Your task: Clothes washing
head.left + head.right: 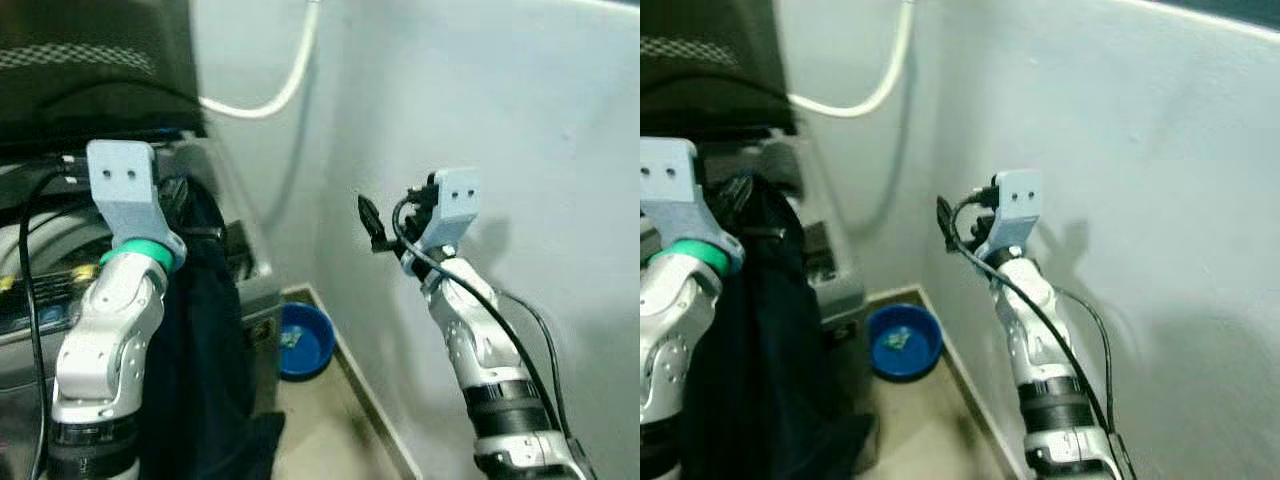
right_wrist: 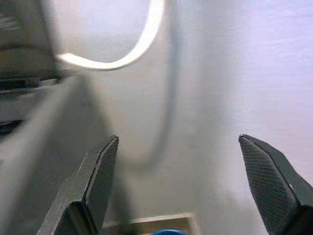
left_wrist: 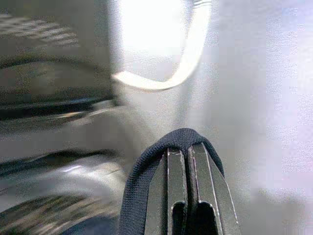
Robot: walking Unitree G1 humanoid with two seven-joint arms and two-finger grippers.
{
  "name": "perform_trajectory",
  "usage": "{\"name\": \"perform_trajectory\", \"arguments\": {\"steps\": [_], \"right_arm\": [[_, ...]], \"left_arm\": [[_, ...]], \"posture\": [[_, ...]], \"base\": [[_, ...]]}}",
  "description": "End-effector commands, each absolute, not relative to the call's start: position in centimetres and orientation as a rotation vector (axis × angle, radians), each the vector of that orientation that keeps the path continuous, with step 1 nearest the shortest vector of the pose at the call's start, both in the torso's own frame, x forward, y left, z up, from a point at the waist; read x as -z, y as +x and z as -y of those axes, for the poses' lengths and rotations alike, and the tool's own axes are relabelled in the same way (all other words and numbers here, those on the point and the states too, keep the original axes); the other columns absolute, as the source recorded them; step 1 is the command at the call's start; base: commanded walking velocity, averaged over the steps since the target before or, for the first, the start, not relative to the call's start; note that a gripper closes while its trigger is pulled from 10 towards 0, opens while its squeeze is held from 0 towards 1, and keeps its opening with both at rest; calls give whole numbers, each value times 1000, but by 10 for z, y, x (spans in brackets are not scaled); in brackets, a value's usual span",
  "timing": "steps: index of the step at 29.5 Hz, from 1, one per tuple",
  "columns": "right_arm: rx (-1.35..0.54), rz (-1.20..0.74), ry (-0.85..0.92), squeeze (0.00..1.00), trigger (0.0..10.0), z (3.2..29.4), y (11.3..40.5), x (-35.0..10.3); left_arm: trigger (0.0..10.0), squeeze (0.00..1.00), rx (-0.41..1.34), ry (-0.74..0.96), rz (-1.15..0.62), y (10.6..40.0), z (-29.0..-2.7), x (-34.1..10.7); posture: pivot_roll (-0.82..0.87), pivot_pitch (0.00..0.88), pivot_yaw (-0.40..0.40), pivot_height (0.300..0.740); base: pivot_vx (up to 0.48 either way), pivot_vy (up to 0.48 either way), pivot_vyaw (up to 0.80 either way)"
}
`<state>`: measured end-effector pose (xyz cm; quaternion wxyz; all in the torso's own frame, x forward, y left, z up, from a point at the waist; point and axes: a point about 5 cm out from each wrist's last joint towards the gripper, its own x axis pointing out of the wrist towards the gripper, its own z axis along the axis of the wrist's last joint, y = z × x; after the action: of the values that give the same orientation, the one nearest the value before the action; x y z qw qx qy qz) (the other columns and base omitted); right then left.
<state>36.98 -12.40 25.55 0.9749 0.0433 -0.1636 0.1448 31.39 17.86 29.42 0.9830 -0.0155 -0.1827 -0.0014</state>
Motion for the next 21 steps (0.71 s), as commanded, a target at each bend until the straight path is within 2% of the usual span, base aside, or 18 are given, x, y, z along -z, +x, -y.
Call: {"name": "perform_trajectory", "arguments": {"steps": [1, 5, 8, 21], "right_arm": [[-287, 326, 103, 0, 10000, 125, 370, -256], [-289, 326, 103, 0, 10000, 125, 370, -255], [-304, 334, 83, 0, 10000, 122, 369, -255], [-312, 336, 83, 0, 10000, 120, 367, -253]], "left_arm": [[10000, 0, 17, -35, 415, 309, -177, -304], [10000, 0, 15, -38, 412, 309, -177, -304], [10000, 0, 21, -49, 411, 308, -176, -303], [10000, 0, 36, -55, 420, 307, -176, -305]], "posture": [[13, 64, -21, 740], [12, 66, -22, 740], [13, 66, -23, 740], [16, 70, -22, 740]], "base": [[0, 0, -800], [0, 0, -800], [0, 0, 0], [0, 480, 0]]}}
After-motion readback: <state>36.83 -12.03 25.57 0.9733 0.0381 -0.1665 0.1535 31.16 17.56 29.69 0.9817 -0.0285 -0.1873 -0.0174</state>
